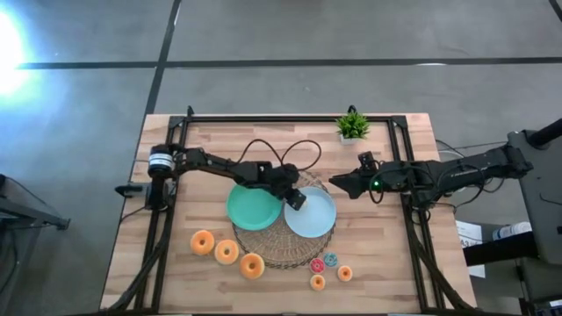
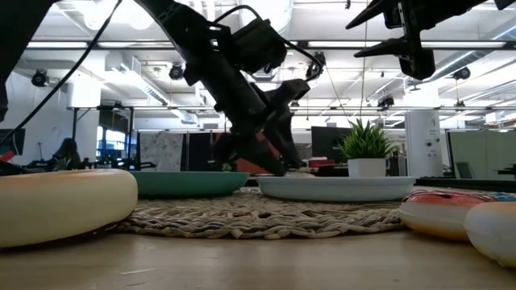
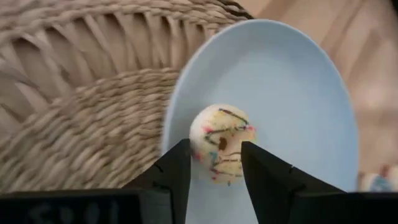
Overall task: Pick & Place donuts
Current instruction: Put the small white donut on the light blue plate, then put the small red donut on the light blue plate
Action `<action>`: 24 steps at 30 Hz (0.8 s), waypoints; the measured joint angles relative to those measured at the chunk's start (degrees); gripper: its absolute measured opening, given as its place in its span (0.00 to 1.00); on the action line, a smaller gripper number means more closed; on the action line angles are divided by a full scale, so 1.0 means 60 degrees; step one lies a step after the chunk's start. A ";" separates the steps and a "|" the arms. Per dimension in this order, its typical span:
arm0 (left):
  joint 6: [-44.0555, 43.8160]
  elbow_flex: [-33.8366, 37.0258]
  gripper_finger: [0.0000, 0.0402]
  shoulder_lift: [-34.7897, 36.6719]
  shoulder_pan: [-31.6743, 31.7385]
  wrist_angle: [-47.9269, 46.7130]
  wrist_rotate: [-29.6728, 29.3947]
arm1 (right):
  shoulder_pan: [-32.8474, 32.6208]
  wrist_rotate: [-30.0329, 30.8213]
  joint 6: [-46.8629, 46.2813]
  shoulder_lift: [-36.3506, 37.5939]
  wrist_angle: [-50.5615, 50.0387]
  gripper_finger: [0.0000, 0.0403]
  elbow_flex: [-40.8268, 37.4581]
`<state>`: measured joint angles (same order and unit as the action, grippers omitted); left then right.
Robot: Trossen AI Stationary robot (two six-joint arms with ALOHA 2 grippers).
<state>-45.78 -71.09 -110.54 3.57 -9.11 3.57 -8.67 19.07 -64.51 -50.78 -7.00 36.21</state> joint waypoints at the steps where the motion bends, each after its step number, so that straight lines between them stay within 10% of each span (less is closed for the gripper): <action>1: 0.0049 0.0000 0.29 0.0000 -0.0005 -0.0017 -0.0043 | 0.0000 0.0000 0.0000 0.0000 -0.0001 0.49 0.0000; 13: 0.1923 0.0022 0.30 0.1093 -0.0399 -0.0650 -0.0332 | -0.0289 -0.1656 0.0571 0.0007 -0.0475 0.49 0.0007; 24: 0.2798 0.0022 0.30 0.2718 -0.2153 -0.1679 -0.2804 | -0.3793 -0.2193 -0.0254 -0.1209 -0.2548 0.49 0.0005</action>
<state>-28.99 -70.96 -94.23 -9.35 -19.19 -13.25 -31.43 5.91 -66.04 -58.04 -22.29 36.23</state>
